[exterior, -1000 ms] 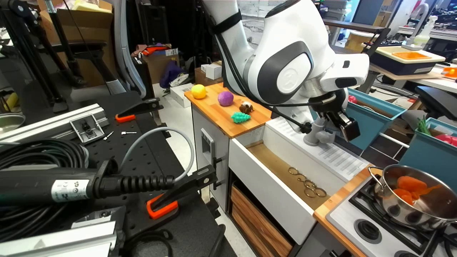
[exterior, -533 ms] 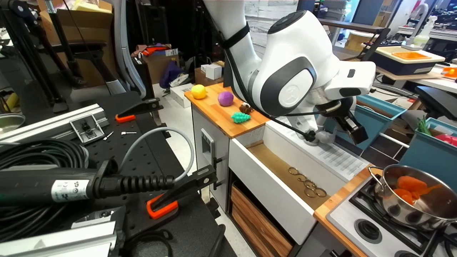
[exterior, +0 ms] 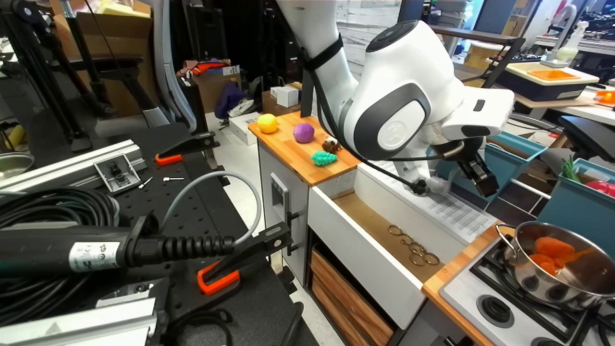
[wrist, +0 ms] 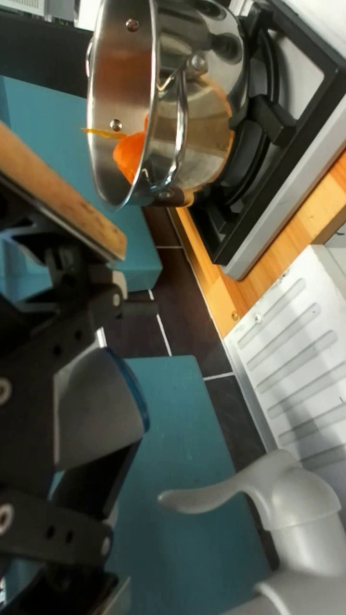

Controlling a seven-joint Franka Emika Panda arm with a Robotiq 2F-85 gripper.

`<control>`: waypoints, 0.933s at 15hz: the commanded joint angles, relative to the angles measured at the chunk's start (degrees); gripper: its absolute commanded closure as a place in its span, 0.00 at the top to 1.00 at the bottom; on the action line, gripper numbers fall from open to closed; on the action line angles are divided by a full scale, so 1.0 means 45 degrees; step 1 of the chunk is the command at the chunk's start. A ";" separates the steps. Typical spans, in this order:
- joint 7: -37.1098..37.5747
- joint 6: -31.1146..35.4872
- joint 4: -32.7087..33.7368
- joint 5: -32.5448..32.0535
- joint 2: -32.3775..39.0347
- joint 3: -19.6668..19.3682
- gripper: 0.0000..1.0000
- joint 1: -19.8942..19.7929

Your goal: Turn the faucet to the right

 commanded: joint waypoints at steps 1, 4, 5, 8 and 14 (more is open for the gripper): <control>0.0269 -0.1624 -0.0382 0.0399 -0.0693 -0.0831 0.88 -0.0604; -0.1302 -0.3698 -0.1372 -0.0758 -0.2508 0.0935 1.00 -0.1837; -0.1885 -0.4249 -0.1761 -0.1224 -0.3199 0.1619 1.00 -0.2378; -0.3429 -0.6375 -0.2739 -0.2171 -0.4971 0.3331 1.00 -0.4103; -0.6066 -1.2580 -0.3891 -0.2250 -0.8067 0.3708 1.00 -0.6203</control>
